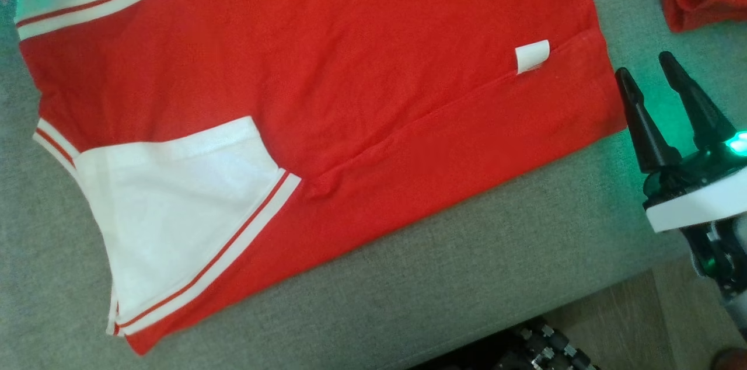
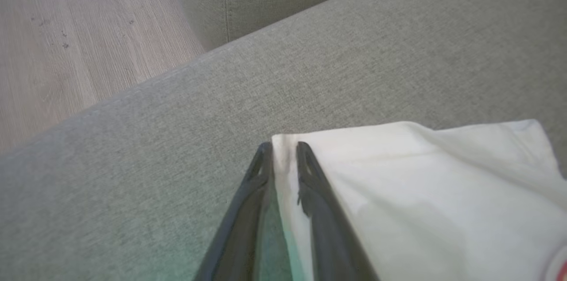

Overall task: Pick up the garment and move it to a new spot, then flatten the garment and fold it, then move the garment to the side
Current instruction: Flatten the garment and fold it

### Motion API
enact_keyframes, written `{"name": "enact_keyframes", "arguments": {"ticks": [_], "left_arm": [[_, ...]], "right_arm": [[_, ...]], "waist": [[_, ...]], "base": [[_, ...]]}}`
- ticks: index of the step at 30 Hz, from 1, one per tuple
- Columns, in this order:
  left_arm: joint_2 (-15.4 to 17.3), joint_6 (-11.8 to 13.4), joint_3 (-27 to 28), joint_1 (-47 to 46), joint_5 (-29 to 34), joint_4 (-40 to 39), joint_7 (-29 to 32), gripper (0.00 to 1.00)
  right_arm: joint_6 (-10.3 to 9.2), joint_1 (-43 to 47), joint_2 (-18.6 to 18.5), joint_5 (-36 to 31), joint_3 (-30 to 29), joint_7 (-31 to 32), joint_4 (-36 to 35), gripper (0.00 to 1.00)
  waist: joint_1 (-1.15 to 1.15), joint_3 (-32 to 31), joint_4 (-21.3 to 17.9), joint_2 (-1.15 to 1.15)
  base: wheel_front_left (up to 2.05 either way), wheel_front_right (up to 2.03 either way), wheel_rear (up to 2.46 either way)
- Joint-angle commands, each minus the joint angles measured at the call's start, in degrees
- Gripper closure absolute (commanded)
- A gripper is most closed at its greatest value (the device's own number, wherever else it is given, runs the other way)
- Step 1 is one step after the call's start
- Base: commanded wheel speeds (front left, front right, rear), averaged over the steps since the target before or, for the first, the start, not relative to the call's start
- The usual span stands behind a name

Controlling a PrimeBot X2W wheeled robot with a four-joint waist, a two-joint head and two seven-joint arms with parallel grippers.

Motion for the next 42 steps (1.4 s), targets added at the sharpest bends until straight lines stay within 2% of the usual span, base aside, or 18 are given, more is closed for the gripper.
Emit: {"name": "enact_keyframes", "arguments": {"ticks": [1,2,11,15,21,25,29,35,42], "left_arm": [[3.20,0.06,1.63,-1.34,-0.17,-1.29,0.71,0.84],[3.26,0.03,1.65,-1.33,-0.25,-1.60,0.68,1.00],[2.88,-1.27,0.54,-0.98,0.78,-4.48,-3.74,1.00],[2.21,-2.07,-0.49,-0.64,1.91,-6.14,-7.96,1.00],[1.02,-2.81,-2.15,-0.24,1.93,-8.38,-11.04,1.00],[0.24,-3.09,-3.41,-0.46,1.57,-9.93,-11.83,1.00],[-0.10,-3.26,-4.58,-0.59,0.80,-11.44,-12.42,1.00],[0.33,-3.35,-6.06,-0.68,0.10,-12.96,-12.58,1.00],[0.84,-3.39,-7.38,-0.96,-1.03,-13.42,-13.10,1.00]], "right_arm": [[-0.05,0.60,-1.13,-0.03,0.02,-0.62,-0.92,0.00],[-0.05,0.57,-1.13,-0.07,-0.03,-0.62,-0.98,0.00],[-0.05,-1.55,-1.99,-0.14,-0.34,-0.44,-1.22,0.00],[-0.05,-5.63,-3.53,-2.55,-0.77,3.76,1.16,0.00],[-0.05,-15.04,-0.01,-4.30,-1.69,15.80,6.67,0.00],[-0.05,-22.03,2.46,-7.41,-1.15,23.00,13.89,0.00],[-0.05,-28.33,6.42,-10.10,-1.10,28.41,21.59,0.00],[-0.05,-34.04,10.29,-12.20,-1.44,32.82,30.02,0.00],[-0.05,-38.81,13.00,-14.49,-3.21,32.79,38.70,0.00]], "waist": [[0.00,0.13,-0.01,0.00],[0.00,0.20,-0.01,0.00],[0.00,-1.61,1.63,0.00],[0.00,-3.56,3.43,0.00],[0.00,-5.56,6.86,0.00],[0.00,-5.98,9.15,0.00],[0.00,-6.16,10.96,0.00],[0.00,-6.35,12.42,0.00],[0.00,-6.34,13.26,0.00]], "base": [[0.00,0.00,0.00],[0.00,0.00,0.00],[0.00,0.00,0.00],[0.00,0.00,0.00],[0.00,0.00,0.00],[0.00,0.00,0.00],[0.00,0.00,0.00],[0.00,0.00,0.00],[0.00,0.00,0.00]]}}
